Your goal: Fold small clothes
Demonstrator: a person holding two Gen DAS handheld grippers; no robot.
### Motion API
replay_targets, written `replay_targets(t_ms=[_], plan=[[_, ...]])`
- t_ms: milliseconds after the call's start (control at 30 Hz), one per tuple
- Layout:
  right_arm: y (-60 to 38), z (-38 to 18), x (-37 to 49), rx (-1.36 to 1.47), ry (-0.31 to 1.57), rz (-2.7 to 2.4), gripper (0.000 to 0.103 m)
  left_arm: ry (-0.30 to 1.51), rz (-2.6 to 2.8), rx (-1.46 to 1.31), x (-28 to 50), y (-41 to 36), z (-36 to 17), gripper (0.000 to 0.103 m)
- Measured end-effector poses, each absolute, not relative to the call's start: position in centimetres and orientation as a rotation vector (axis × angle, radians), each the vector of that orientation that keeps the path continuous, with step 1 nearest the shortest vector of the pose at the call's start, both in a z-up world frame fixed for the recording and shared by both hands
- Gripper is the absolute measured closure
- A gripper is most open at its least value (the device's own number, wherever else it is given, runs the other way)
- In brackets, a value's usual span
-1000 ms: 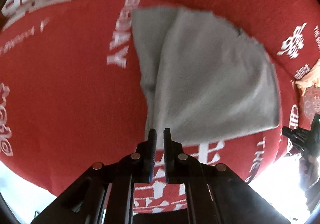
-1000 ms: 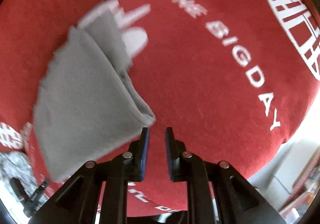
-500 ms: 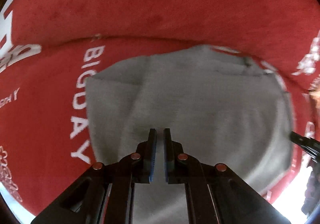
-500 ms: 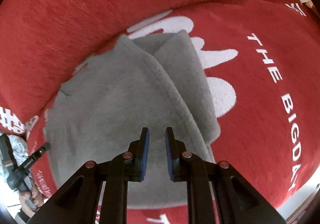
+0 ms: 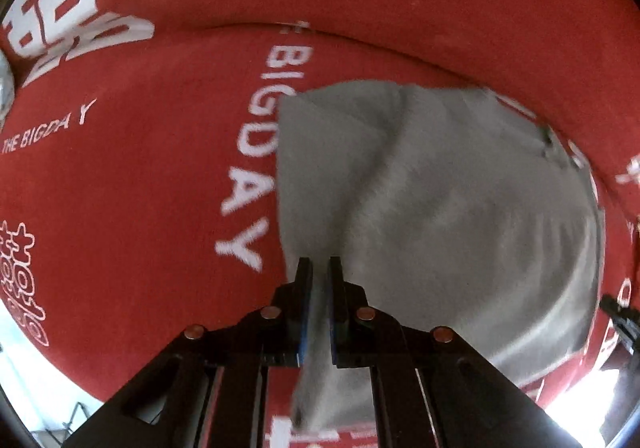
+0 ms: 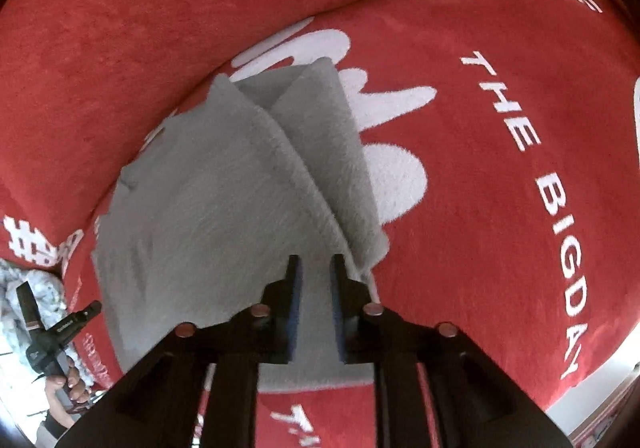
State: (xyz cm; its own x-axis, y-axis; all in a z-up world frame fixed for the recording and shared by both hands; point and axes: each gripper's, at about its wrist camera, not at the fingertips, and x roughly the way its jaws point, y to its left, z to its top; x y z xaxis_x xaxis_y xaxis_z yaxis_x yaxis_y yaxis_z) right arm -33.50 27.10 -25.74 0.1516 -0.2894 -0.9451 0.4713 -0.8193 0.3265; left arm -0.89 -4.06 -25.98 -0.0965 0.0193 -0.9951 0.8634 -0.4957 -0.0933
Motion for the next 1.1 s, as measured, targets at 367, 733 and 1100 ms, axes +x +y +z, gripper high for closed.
replay_targets(t_ms=[367,733,1100], plan=[[28.2,-24.6,-30.5,1.911,0.135,-1.613,0.061,0.960,-1.673,1.665,-3.8,2.5,-24.2,0.096],[27.5,-25.2,-28.6,1.931,0.137,-1.516,0.055,0.972,-1.614,1.673,-5.0,4.8,-24.4,0.000],[27.4,-25.7,-27.8,1.928,0.133,-1.492,0.043,0.877,-1.633,1.672,-5.9,4.7,-23.7,0.001]])
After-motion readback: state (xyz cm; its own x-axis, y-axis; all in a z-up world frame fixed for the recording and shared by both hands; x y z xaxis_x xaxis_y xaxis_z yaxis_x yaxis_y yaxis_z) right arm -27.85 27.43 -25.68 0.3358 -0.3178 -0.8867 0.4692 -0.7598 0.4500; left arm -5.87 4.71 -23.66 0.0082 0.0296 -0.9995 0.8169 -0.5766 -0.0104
